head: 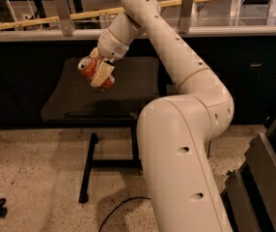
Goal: Pick redbull can from middle drawer and place on counter
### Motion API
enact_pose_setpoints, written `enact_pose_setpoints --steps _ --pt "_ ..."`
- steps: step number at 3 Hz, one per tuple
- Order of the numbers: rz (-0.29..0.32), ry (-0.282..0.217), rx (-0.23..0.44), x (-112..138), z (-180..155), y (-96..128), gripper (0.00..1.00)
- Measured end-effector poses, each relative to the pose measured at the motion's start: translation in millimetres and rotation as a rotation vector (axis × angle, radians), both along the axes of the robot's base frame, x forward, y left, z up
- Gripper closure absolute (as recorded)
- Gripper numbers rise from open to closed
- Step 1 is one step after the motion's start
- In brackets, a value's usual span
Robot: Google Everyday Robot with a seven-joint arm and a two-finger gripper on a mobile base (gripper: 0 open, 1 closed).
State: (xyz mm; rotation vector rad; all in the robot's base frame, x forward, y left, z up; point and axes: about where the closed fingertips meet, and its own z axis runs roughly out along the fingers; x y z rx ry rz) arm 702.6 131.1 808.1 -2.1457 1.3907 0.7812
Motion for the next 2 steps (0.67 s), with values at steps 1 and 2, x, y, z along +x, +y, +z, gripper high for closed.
enact_pose_setpoints --steps 1,2 --pt "0.006 -0.003 -0.027 2.9 -1.1 0.0 1.00" --pt "0.005 -0.009 -0.038 6.6 -1.2 1.0 1.00"
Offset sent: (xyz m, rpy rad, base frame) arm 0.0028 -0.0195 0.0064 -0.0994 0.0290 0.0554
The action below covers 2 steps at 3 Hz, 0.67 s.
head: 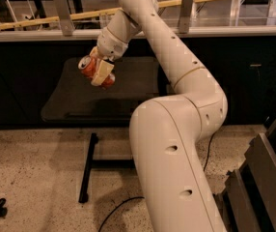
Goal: Pick redbull can from middle drawer and place on counter
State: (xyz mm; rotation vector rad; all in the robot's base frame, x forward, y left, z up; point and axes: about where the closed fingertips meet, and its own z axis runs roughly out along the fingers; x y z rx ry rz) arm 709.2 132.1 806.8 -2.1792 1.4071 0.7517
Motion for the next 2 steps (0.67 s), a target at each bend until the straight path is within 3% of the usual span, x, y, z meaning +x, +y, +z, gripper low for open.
enact_pose_setpoints --steps 2 --pt "-0.006 -0.010 -0.006 6.0 0.5 1.7 1.00"
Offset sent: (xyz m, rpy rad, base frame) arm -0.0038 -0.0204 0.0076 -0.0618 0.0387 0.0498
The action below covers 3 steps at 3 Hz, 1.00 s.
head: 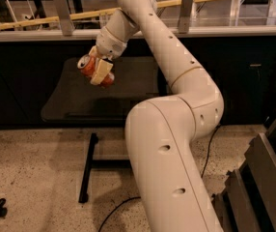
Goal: Pick redbull can from middle drawer and place on counter
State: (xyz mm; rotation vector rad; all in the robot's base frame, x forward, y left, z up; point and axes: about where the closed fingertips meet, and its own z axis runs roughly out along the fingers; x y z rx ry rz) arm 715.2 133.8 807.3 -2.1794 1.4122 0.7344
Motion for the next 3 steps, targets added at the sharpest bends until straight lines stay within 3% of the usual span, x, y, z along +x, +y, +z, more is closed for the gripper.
enact_pose_setpoints --steps 1,3 --pt "-0.038 -0.021 -0.009 8 2 -6 1.00" --pt "-0.132 -0.069 -0.106 15 24 -62 1.00"
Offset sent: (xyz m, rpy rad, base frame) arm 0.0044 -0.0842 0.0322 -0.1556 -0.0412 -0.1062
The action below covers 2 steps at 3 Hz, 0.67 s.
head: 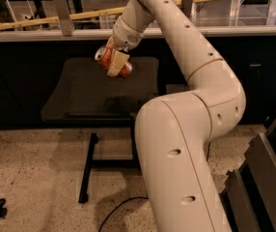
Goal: Pick redbull can from middle drawer and place on counter
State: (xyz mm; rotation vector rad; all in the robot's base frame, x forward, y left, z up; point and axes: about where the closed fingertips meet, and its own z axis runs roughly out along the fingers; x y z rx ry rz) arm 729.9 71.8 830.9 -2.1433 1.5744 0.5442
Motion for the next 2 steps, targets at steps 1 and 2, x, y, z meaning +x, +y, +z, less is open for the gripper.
enact_pose_setpoints --steps 1,2 --pt "-0.030 -0.013 -0.035 -2 9 -21 1.00" --pt "-0.058 -0.016 -0.081 -6 18 -45 1.00"
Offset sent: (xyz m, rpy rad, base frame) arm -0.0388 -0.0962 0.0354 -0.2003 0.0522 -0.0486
